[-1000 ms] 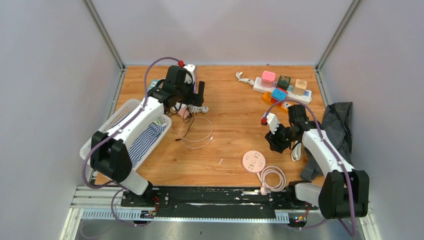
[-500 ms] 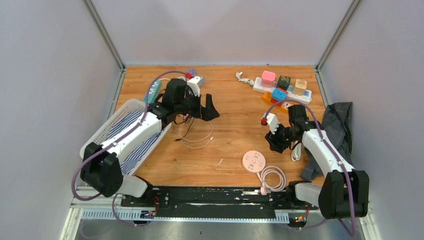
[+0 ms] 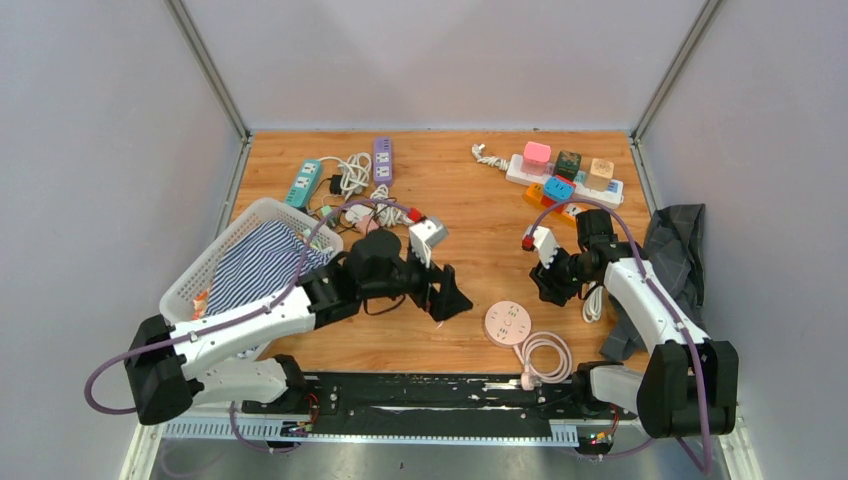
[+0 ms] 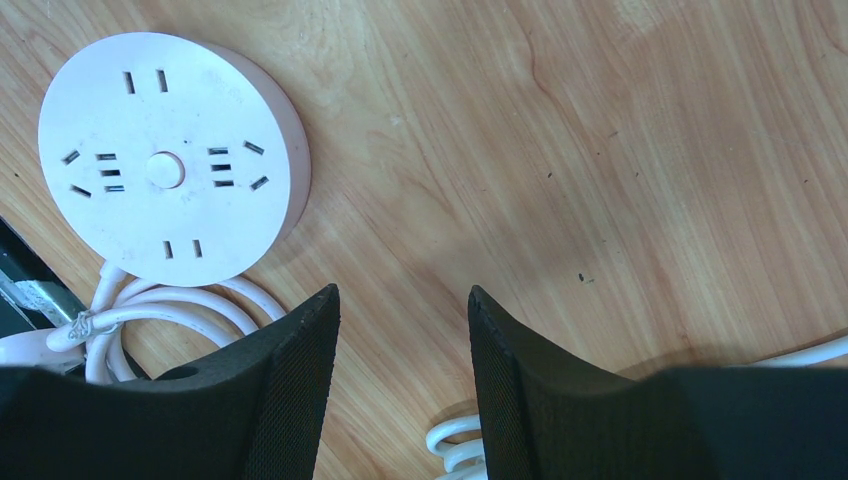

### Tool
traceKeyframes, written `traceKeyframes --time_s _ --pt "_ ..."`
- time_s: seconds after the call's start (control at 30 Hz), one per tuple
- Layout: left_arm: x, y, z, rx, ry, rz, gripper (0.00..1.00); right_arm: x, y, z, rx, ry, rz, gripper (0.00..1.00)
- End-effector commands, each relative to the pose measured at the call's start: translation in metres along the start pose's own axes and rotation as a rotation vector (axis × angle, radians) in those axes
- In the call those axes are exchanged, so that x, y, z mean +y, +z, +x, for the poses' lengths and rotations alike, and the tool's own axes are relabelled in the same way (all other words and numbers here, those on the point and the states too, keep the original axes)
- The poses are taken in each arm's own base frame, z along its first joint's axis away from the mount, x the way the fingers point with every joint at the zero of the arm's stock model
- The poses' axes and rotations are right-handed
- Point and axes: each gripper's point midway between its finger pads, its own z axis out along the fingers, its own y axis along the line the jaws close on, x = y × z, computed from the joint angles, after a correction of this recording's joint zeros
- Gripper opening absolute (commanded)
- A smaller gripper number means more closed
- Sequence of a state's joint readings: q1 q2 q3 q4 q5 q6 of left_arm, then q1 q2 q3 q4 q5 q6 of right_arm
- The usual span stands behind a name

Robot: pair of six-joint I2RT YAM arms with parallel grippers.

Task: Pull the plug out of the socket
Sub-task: Pick up the socket from the corner of the board.

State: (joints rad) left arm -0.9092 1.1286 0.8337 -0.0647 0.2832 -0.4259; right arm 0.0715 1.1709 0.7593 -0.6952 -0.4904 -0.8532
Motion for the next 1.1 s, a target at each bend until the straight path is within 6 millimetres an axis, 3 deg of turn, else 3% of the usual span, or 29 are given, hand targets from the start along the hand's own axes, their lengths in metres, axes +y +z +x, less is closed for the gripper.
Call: traceKeyframes --time_s 0.0,0.07,0.23,0.33,0.47,0.53,0.67,0.83,0.93,1.07 --pt "-0.036 0.008 0.017 -0.027 0.024 -0.003 1.0 0.004 0.001 0.005 0.001 0.015 -0.02 0.53" --pt "-0.05 0.013 0.034 -0.013 0.034 -0.02 0.99 0.005 0.002 0.006 0.003 0.019 -0.023 0.53" --pt "-0.058 0.03 0.068 -0.027 -0.059 -0.164 0.97 0.005 0.002 0.007 0.003 0.022 -0.027 0.52" --pt "-0.061 0.047 0.087 -0.011 -0.116 -0.226 0.87 0.005 0.003 0.007 0.003 0.024 -0.028 0.52" --pt "-0.077 0.084 0.118 0.1 -0.164 -0.219 0.56 0.005 0.002 0.007 0.001 0.024 -0.027 0.53" --pt "-0.085 0.103 0.133 0.158 -0.184 -0.208 0.47 0.005 0.002 0.007 -0.002 0.026 -0.027 0.52" --pt "-0.087 0.136 0.154 0.195 -0.211 -0.244 0.47 0.006 0.001 0.007 -0.007 0.028 -0.026 0.52" --pt "-0.08 0.159 0.18 0.225 -0.272 -0.302 0.48 0.006 0.001 0.005 -0.014 0.028 -0.028 0.52" --pt "-0.066 0.163 0.193 0.272 -0.281 -0.417 0.49 0.006 0.001 0.005 -0.017 0.027 -0.027 0.52" --pt "-0.055 0.168 0.195 0.322 -0.25 -0.559 0.51 0.006 0.001 0.006 -0.017 0.028 -0.029 0.52"
